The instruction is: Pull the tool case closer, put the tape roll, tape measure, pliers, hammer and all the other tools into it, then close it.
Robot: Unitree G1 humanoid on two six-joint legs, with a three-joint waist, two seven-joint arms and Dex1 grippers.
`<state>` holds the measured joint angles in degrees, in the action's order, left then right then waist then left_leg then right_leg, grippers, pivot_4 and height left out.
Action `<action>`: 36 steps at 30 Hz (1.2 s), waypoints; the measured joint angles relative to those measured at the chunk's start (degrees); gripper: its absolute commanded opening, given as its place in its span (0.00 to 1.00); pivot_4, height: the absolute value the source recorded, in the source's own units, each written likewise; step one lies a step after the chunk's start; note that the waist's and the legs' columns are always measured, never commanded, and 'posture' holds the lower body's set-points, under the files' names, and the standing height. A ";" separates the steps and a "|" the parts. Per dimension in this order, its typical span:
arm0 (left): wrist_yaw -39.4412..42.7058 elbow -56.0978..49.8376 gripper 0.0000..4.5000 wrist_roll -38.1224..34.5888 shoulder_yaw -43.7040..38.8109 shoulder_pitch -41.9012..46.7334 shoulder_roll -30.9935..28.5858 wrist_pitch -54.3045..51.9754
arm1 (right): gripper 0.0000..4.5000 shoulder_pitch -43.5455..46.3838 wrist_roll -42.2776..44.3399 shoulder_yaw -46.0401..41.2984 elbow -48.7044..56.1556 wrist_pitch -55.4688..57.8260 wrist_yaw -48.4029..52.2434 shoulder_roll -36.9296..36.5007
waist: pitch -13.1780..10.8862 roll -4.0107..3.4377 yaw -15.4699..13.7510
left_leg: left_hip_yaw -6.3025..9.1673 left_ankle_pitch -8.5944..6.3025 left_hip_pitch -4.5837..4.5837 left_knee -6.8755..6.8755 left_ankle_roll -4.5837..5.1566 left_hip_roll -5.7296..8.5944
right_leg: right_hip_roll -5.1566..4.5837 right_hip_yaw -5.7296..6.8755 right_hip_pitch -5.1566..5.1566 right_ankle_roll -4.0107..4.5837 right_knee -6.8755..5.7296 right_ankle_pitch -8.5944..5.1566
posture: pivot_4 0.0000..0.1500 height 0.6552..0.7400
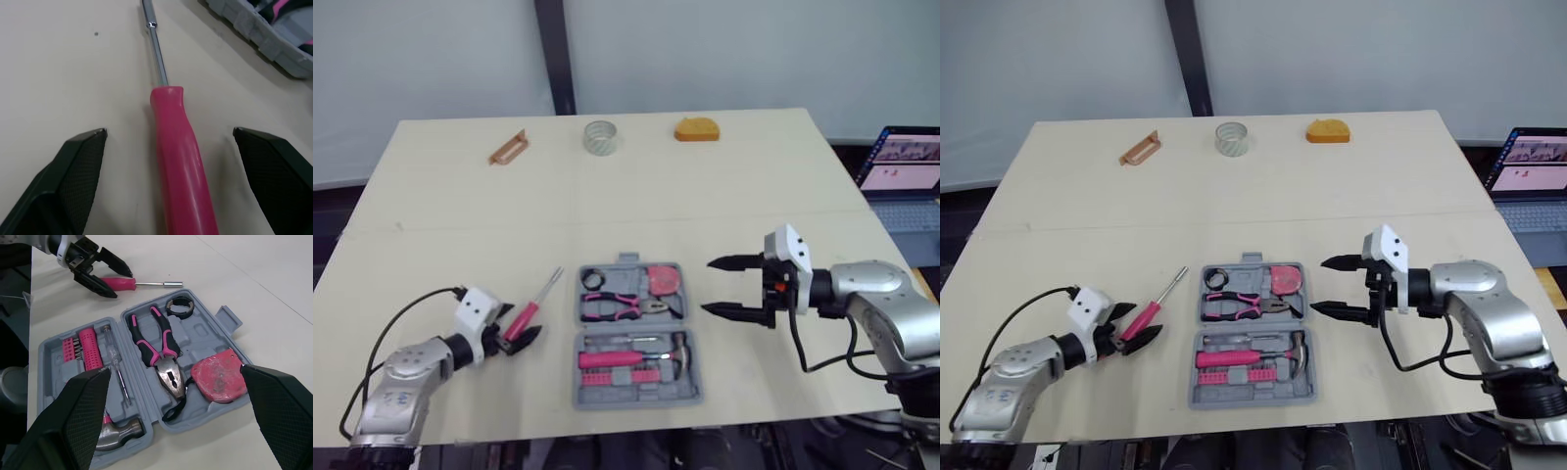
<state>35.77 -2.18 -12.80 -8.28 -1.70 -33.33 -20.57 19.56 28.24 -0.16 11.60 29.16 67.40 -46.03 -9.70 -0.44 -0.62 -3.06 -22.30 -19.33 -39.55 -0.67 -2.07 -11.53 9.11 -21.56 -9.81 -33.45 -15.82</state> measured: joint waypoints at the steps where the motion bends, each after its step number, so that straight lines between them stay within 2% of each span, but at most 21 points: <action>1: -0.83 0.52 0.98 0.37 0.26 0.74 0.83 0.15 | 1.00 0.03 0.00 0.01 0.37 0.11 -0.07 0.00 | 0.00 0.00 -0.23 | 0.00 0.00 0.01 -0.04 0.00 0.00 | 0.00 0.00 0.01 0.00 -0.02 0.00 | 1.00 1.00; 7: -4.19 0.75 0.98 2.09 1.52 2.49 2.99 -0.55 | 1.00 0.56 0.29 0.25 2.38 1.36 -0.10 0.00 | 0.02 -0.04 -0.90 | 0.01 0.00 0.01 -0.14 0.00 0.00 | -0.01 -0.02 0.04 0.00 -0.07 0.00 | 1.00 1.00; 20: -4.31 0.66 0.98 2.09 1.61 2.98 2.91 -1.71 | 1.00 1.73 1.51 0.25 4.19 3.40 -0.10 -0.04 | 0.07 -0.11 -0.88 | 0.02 0.00 0.01 -0.13 0.00 0.00 | -0.01 -0.01 0.04 0.00 -0.07 0.00 | 1.00 1.00; 22: -4.19 0.85 0.87 2.10 1.60 3.14 2.75 -1.70 | 1.00 2.04 1.57 0.24 4.19 3.43 -0.09 -0.04 | 0.07 -0.11 -0.86 | 0.02 0.00 0.01 -0.13 0.00 0.00 | -0.01 -0.01 0.04 0.00 -0.07 0.00 | 1.00 1.00; 24: -4.46 1.58 0.70 2.25 1.36 3.60 2.43 -1.71 | 1.00 2.40 1.58 0.24 4.19 3.42 -0.09 -0.06 | 0.07 -0.11 -0.83 | 0.02 0.00 0.01 -0.13 0.00 0.00 | 0.00 -0.01 0.04 0.00 -0.06 0.00 | 1.00 1.00; 29: -5.14 2.70 0.14 3.02 0.88 4.50 1.49 -2.74 | 1.00 2.47 1.56 0.24 4.19 3.40 -0.08 -0.06 | 0.07 -0.11 -0.65 | 0.00 0.00 0.01 -0.05 0.00 0.00 | 0.00 0.00 0.02 0.00 -0.01 0.00 | 1.00 1.00; 36: -5.32 1.84 0.15 3.29 1.01 4.60 1.45 -4.46 | 1.00 2.55 1.55 0.24 4.19 3.36 -0.07 -0.06 | 0.07 -0.11 -0.66 | 0.00 0.00 0.01 -0.05 0.00 0.00 | 0.00 -0.01 0.02 0.00 -0.01 0.00 | 1.00 1.00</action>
<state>30.45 -0.34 -9.52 -7.27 2.90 -31.88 -25.03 22.11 29.79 0.09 15.78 32.52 67.33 -46.08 -9.64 -0.55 -1.28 -3.06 -22.30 -19.31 -39.60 -0.67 -2.07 -11.53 9.11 -21.53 -9.81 -33.46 -15.82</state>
